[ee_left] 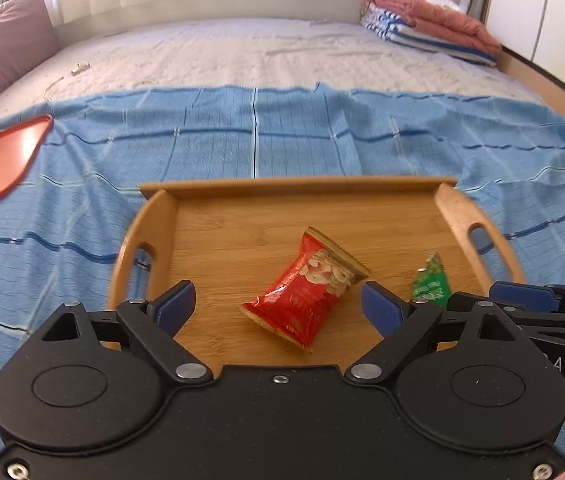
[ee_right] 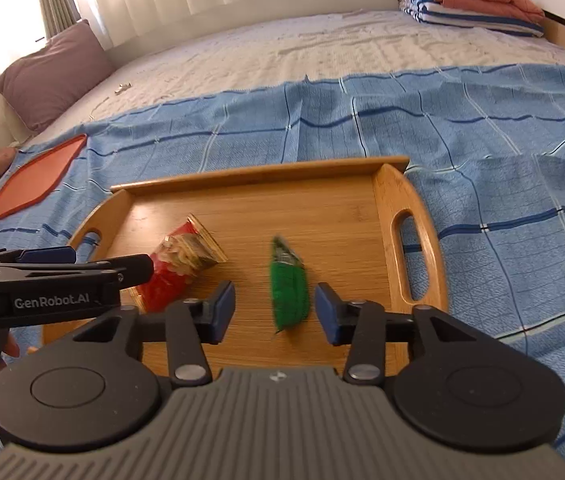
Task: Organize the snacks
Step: 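Open both tools to drop the red bag and green snack onto the tray, then move both tools back over the remaining snack pile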
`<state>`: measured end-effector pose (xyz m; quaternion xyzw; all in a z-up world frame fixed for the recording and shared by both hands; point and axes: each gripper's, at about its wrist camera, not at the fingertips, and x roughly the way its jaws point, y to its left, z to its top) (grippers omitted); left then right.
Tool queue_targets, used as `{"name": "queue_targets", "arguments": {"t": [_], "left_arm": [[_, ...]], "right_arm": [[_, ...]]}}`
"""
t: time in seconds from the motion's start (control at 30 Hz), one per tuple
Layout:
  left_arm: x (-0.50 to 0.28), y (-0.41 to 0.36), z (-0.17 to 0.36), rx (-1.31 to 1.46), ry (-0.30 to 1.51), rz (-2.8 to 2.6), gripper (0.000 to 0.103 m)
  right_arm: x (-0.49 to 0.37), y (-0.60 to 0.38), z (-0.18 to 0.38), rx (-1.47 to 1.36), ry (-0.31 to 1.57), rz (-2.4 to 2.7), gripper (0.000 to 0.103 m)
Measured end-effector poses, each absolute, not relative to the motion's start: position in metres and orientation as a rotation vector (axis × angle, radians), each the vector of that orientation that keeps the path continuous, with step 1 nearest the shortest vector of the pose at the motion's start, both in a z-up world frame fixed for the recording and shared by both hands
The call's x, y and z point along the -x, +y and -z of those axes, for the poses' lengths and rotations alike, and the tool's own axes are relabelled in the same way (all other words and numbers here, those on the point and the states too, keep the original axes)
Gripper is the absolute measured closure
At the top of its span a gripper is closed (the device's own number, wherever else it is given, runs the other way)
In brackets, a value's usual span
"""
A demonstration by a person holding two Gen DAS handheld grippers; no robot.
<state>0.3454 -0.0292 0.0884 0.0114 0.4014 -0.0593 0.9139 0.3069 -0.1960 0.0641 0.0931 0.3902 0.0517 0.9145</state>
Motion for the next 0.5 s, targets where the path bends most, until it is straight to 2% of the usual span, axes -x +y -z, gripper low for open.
{"name": "queue_targets", "arguments": {"t": [0.2,0.5], "left_arm": [[-0.292,-0.022,-0.121,-0.057,0.764,0.148,0.009],[-0.207,-0.003,-0.150,-0.076,0.692,0.131,0.006]], "right_arm": [[-0.271,-0.188,-0.095,-0.149,0.758,-0.127,0.030],[-0.206,-0.178,-0.130,-0.140,0.666,-0.164,0.020]]}}
